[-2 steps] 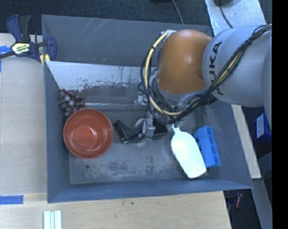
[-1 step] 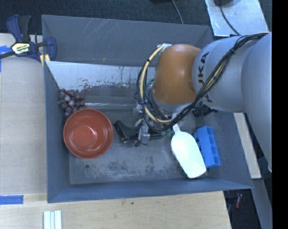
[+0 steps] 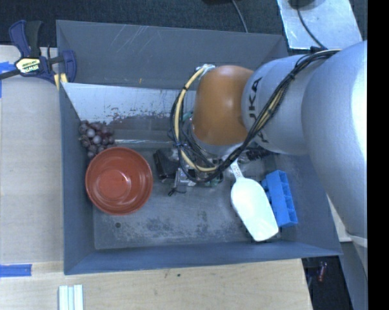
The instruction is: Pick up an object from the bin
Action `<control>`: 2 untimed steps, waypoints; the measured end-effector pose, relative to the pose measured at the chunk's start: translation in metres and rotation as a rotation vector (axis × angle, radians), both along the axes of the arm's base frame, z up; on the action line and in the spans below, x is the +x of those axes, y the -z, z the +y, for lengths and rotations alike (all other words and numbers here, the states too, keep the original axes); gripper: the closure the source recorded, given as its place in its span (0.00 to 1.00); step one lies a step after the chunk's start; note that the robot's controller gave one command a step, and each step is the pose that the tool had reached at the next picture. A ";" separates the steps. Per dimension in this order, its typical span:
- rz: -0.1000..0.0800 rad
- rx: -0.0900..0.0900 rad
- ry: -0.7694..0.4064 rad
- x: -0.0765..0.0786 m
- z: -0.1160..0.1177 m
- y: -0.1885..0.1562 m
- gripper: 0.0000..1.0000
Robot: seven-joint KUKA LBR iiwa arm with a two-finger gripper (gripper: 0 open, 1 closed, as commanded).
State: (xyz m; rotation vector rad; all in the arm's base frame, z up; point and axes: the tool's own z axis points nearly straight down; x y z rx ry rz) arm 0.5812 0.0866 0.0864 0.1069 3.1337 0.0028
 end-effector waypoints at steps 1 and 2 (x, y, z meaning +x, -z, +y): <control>0.000 0.000 0.000 0.000 0.000 0.000 1.00; -0.003 0.001 0.013 0.000 0.011 -0.095 1.00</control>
Offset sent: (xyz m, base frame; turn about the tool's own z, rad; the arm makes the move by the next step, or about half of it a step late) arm -0.0005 0.0115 0.0928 0.0156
